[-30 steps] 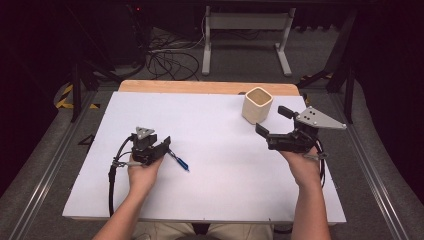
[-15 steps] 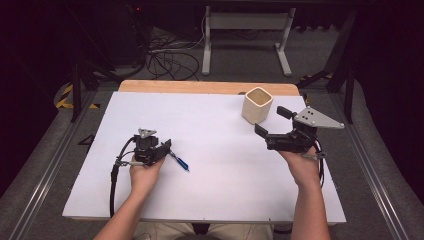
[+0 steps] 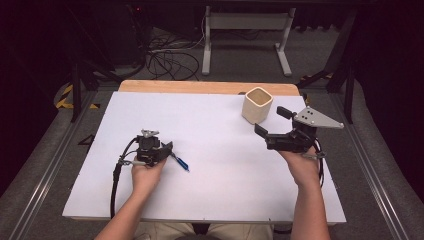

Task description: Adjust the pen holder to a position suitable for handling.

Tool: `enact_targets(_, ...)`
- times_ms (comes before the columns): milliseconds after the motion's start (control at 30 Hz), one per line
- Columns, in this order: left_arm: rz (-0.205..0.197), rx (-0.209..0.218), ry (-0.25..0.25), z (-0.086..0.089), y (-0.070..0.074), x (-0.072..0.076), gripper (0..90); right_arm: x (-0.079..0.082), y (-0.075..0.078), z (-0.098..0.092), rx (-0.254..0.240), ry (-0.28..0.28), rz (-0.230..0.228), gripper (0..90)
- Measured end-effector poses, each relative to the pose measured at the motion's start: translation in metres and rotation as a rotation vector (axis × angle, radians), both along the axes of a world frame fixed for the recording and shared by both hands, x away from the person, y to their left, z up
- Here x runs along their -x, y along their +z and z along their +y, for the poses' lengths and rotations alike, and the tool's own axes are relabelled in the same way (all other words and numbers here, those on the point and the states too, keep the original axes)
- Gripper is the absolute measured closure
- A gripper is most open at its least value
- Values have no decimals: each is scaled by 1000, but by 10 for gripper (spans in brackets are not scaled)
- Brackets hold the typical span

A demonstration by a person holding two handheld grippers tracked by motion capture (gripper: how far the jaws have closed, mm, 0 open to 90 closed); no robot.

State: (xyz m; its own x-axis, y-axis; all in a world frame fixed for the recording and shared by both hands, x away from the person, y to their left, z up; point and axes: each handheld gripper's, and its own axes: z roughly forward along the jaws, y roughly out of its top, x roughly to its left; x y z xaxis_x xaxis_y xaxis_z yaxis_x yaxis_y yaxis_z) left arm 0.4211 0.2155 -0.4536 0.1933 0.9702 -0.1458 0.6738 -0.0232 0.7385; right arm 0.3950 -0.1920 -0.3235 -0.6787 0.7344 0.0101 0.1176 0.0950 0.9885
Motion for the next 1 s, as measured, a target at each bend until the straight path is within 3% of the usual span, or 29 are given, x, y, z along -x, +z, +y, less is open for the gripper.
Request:
enact_targets(167,38,-13,-12,-2,-5,-3,505,1,0,0,-3,1,-2,38)
enact_targets(500,29,-61,-44,-7,-5,-3,523,1,0,1,-4,2,-1,38)
enact_targets(733,39,-55,-63,-5,-4,-4,546,1,0,2,-1,4,1,38)
enact_targets(767,39,-51,-71,-4,-4,-4,613,1,1,1,-2,4,-4,38)
enact_targets(1000,56,-47,-103,-3,-2,-4,649,2,2,0,-5,-2,-3,38)
